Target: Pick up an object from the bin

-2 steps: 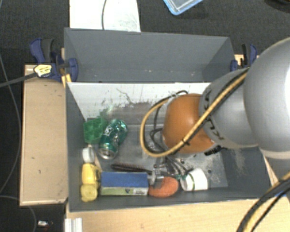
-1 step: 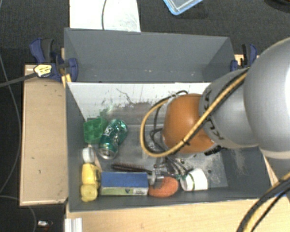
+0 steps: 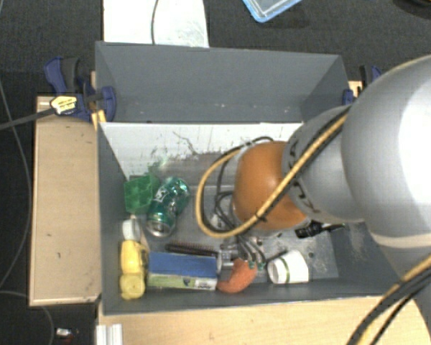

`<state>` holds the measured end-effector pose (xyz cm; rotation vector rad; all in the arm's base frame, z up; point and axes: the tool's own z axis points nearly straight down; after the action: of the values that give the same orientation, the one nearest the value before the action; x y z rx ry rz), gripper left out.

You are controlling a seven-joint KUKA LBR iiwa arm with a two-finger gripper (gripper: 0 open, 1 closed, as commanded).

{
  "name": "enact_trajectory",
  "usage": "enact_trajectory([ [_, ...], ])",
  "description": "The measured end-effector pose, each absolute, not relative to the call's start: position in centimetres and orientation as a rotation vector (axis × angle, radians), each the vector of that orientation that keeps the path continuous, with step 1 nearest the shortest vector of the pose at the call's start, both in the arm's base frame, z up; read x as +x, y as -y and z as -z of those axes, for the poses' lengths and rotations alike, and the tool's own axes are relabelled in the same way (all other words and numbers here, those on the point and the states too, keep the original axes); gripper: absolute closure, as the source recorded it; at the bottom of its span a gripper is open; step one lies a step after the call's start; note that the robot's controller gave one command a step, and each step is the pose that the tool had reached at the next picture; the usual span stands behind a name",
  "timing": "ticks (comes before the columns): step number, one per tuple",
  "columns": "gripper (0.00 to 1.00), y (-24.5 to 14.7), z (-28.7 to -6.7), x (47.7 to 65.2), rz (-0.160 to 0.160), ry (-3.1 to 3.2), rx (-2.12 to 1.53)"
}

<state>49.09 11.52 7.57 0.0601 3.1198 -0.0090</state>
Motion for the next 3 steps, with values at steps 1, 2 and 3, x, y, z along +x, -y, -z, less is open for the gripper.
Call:
enact_trajectory([
  [1,1.0,-14.1,-7.1,48.8,-0.005,-3.125,0.141],
  [2,1.0,-12.7,-7.0,48.8,-0.004,-3.127,0.133],
  [3,1.0,-12.7,-7.0,48.8,-0.004,-3.127,0.126],
])
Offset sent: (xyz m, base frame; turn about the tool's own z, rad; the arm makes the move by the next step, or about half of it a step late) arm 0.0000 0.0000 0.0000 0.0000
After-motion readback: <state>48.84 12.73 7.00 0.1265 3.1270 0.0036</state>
